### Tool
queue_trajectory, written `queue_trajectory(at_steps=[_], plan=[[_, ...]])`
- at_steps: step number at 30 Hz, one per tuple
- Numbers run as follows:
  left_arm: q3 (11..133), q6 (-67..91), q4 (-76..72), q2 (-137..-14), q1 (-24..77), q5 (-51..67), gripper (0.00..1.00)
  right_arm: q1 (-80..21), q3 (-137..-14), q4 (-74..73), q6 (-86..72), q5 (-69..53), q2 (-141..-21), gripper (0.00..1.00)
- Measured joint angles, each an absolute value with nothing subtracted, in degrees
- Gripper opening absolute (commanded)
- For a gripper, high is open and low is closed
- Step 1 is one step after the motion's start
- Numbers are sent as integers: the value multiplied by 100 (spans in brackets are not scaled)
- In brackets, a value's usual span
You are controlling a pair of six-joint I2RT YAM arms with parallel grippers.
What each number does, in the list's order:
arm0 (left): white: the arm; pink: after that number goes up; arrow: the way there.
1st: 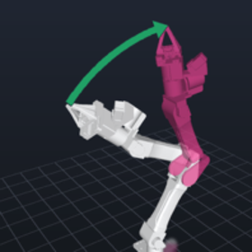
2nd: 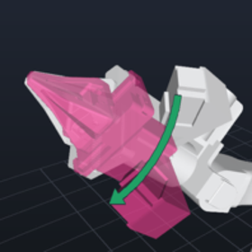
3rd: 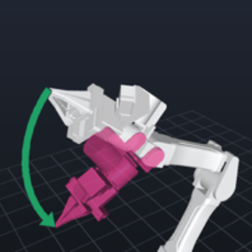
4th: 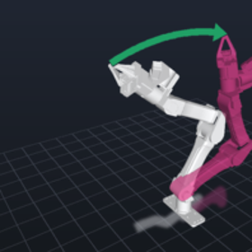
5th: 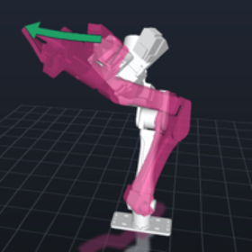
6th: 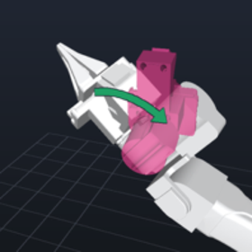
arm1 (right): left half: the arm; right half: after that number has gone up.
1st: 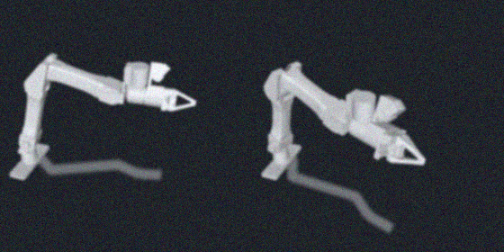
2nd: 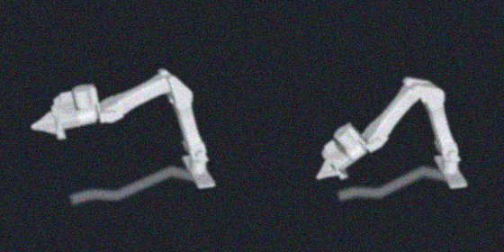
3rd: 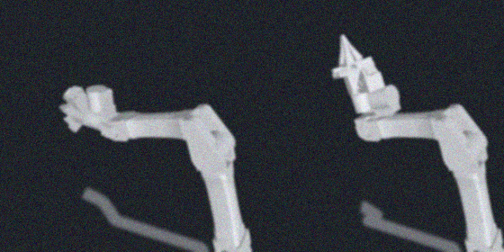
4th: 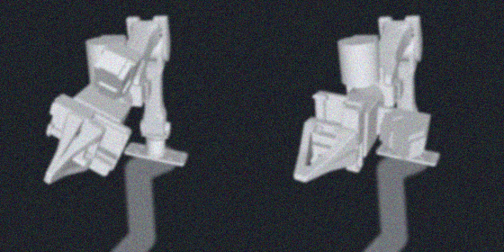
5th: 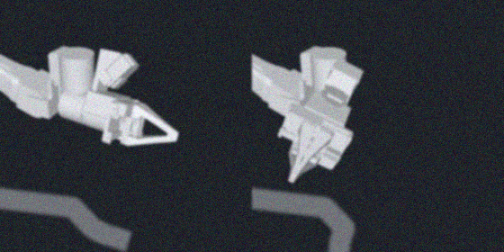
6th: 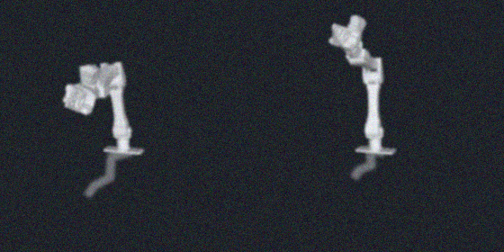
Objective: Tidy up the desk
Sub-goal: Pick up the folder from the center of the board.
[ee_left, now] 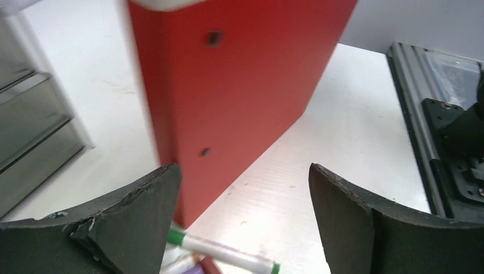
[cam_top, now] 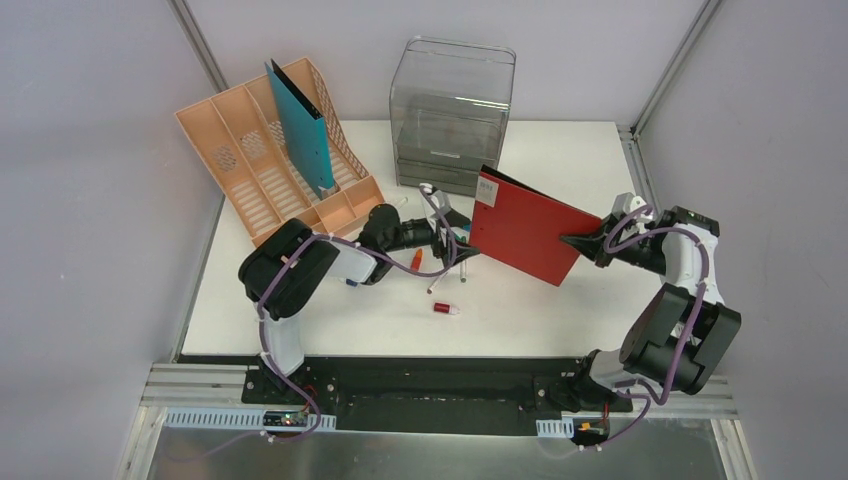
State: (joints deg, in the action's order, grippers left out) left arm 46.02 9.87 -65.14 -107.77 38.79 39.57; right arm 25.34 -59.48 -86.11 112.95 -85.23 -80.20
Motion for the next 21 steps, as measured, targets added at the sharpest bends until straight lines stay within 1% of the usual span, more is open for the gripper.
queue_trajectory(at_steps=[4,7,8,9,12,14,16,17,18,21], plan=[[4388,947,-6639,-10632,3575,4021,89,2554,-5951,-8853,11561,-8442,-8007,0],[4397,803,-6545,-10460,3439,4222,95,2554,-6018,-8943,11651,-8320,-8005,5],[4438,755,-6484,-10420,3428,4322,99,2554,-6042,-8962,11671,-8278,-8005,8],[4523,696,-6410,-10409,3428,4436,99,2554,-6055,-8978,11677,-8248,-8005,13],[4895,635,-6152,-10449,3428,4770,99,2554,-6082,-9037,11710,-8128,-7996,40],[5223,613,-6106,-10562,3428,4960,99,2556,-6077,-9030,11721,-7852,-7994,65],[5507,604,-6064,-10713,3426,5105,99,2565,-6075,-9032,11714,-7710,-7994,82],[5603,607,-6053,-10779,3426,5162,98,2567,-6075,-9030,11734,-7673,-7994,87],[5706,611,-6038,-10862,3426,5210,98,2569,-6075,-9028,11743,-7653,-7994,90],[5892,644,-6025,-11096,3426,5341,92,2569,-6075,-9028,11749,-7609,-7992,96]])
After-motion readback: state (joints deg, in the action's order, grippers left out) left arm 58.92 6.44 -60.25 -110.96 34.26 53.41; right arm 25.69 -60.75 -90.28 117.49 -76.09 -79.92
